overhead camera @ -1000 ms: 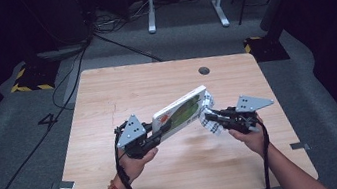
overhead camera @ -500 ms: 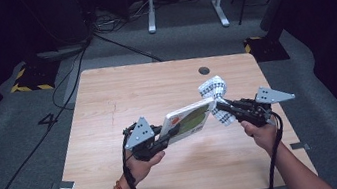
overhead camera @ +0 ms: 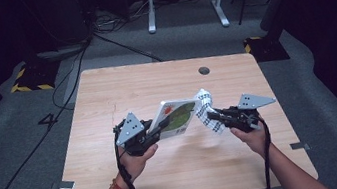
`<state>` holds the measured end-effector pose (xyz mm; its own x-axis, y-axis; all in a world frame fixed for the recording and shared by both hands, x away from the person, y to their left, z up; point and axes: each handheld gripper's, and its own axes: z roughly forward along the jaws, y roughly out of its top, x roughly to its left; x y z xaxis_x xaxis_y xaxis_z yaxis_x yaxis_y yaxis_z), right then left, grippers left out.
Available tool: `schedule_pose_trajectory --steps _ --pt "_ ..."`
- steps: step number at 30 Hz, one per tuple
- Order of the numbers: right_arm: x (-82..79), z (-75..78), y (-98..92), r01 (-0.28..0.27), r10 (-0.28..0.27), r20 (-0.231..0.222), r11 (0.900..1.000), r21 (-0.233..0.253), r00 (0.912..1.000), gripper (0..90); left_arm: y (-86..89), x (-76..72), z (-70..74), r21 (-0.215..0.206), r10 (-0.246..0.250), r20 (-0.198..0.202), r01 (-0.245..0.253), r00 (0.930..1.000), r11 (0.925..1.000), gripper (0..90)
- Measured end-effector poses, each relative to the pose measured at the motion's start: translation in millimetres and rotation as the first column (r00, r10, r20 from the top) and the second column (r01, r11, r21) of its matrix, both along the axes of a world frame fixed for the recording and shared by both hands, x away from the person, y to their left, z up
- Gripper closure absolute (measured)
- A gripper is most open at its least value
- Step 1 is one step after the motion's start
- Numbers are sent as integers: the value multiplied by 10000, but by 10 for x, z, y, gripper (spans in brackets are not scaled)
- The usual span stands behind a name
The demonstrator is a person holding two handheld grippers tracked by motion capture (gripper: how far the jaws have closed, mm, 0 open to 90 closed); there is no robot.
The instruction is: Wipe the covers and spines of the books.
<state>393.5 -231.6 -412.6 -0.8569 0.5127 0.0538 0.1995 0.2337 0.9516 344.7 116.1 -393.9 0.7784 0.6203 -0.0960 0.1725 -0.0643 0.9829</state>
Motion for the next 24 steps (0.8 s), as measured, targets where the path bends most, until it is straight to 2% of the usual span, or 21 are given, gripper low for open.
schedule_pose_trajectory --steps 2,4,7,11,12,14,16,18,21,24 --pt "-60 4 90 -448 447 49 9990 31 9990 833 -12 15 -11 -20 94 -20 -94 10000 10000 786" --pt "-133 5 213 -1067 1065 154 9942 130 9942 833 -50 15 -21 52 57 -84 -57 9999 10000 786" --pt "-285 -3 459 -1946 1947 375 9809 -74 9801 832 -113 14 -36 192 7 -101 -5 9999 9998 785" --pt "-413 -44 712 -2634 2646 621 9643 -264 9624 831 -184 19 -62 279 -158 -293 166 9994 9995 785" --pt "-434 -65 771 -2659 2687 638 9628 -487 9611 832 -193 16 -62 298 -204 -297 213 9993 9993 785" --pt "-451 -119 854 -2633 2698 639 9601 -945 9608 832 -194 11 -58 236 -272 -304 279 9992 9993 785" --pt "-439 -203 908 -2464 2555 541 9597 -1354 9653 832 -180 7 -49 82 -269 -351 272 9990 9996 785" --pt "-406 -295 931 -1949 2089 529 9610 -1961 9765 832 -161 6 -37 24 -269 -347 270 9990 9996 784" --pt "-303 -390 863 -980 1192 711 9632 -2501 9903 833 -131 10 -33 -105 -169 -363 166 9992 9998 780" --pt "-190 -409 740 -62 264 799 9700 -2431 9964 833 -116 24 -38 -175 -84 -446 76 9990 9998 776"
